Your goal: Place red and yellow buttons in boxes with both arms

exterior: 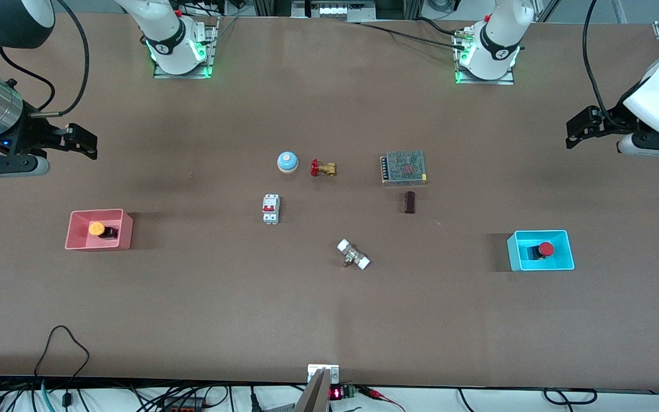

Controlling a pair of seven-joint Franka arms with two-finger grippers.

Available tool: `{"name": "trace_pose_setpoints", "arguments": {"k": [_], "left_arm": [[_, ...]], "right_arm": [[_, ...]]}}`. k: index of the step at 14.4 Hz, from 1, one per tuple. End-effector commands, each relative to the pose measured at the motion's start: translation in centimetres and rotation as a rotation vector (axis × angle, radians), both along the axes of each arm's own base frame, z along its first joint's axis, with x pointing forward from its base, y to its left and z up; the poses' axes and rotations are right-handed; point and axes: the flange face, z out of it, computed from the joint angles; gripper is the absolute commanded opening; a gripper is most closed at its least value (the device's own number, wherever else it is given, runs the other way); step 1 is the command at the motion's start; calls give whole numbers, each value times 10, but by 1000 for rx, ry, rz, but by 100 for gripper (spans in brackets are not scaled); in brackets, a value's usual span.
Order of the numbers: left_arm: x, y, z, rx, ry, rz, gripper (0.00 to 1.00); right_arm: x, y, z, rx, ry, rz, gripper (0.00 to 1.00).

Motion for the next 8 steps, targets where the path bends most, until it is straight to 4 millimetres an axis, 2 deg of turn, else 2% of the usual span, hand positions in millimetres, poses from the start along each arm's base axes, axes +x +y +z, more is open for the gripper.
{"name": "trace_pose_setpoints", "arguments": {"k": [1,8], "left_arm": [[2,-1,6,7,4,-19,100],[3,-5,4,7,7,-25,100]], "right_arm": [[0,-4,5,15,17,-25,100],[3,-6,0,15,27,-32,100]]}}
